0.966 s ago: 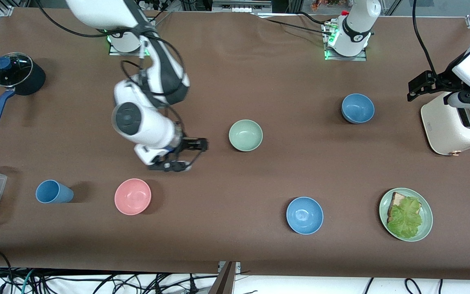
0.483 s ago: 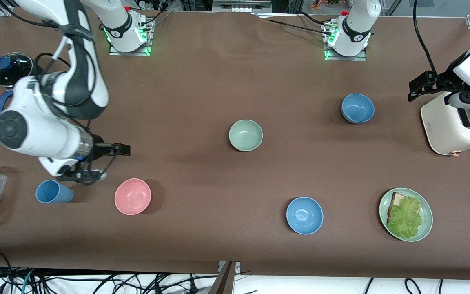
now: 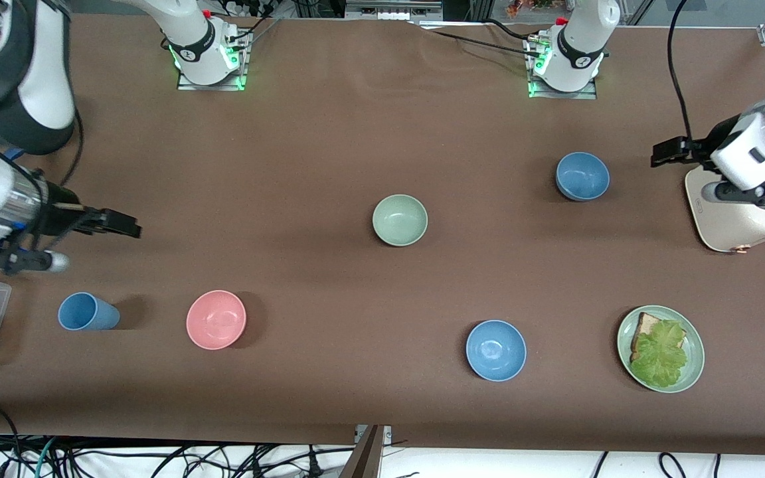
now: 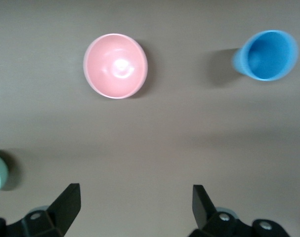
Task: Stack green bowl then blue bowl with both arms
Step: 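Open the right gripper and withdraw it from the green bowl, then move the left gripper down and grip the light blue bowl rim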
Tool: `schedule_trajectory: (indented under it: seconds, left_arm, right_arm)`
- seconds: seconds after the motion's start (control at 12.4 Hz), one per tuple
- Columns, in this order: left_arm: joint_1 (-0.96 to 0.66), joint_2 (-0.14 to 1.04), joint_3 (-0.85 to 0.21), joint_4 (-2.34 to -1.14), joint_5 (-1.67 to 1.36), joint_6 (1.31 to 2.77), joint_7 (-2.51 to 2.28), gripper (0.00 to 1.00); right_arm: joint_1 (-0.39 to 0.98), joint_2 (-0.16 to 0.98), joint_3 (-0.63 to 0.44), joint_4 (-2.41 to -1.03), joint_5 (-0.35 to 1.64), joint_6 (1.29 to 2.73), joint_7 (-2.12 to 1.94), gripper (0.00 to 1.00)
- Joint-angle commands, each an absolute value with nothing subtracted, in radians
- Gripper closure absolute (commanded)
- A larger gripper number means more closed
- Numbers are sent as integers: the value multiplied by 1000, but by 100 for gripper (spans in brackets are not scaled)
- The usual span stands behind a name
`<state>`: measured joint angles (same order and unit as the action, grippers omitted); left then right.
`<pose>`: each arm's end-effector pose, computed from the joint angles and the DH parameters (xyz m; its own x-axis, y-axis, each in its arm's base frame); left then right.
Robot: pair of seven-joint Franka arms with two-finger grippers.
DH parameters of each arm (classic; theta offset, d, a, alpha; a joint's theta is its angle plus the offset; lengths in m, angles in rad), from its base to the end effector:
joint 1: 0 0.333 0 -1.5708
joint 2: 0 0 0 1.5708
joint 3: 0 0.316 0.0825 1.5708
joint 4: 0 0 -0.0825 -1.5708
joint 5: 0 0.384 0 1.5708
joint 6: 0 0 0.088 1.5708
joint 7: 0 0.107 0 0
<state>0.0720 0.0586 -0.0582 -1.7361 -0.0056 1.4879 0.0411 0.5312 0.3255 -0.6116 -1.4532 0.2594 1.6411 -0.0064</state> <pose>0.5451 0.0075 0.5103 0.9531 -0.0293 -0.3013 -0.0240 -0.9995 0.0213 0.6376 0.0261 0.5205 0.9935 -0.0818 -0.0787 -0.0875 -0.9935 -0.0723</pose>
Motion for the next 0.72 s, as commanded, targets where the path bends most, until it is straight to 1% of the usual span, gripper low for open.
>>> schedule_trajectory:
  seconds: [0.0,0.08,0.16,0.24,0.32,0.48,0.64]
  left_arm:
    - [119,-78,-67,-2010,-18,1679,156,0]
    - [130,-136,-67,-2129,-18,1759,166,0]
    - [130,-179,-67,-2222,-18,1826,170,0]
    - [132,-196,-67,-2290,-18,1877,170,0]
    - [144,-193,-67,-2337,-18,1929,170,0]
    - [153,-190,-67,-2416,-18,2011,170,0]
    - [155,-181,-67,-2529,-17,2167,170,0]
  right_arm:
    - [430,240,-493,-1459,125,1603,-18,0]
    - [396,207,-461,-1453,88,1615,-15,0]
    - [367,181,-439,-1451,57,1620,-14,0]
    - [326,152,-399,-1453,48,1615,-14,0]
    - [258,126,-346,-1463,48,1609,-15,0]
    - [139,121,-241,-1474,43,1608,-17,0]
    - [39,120,-169,-1477,43,1557,-50,0]
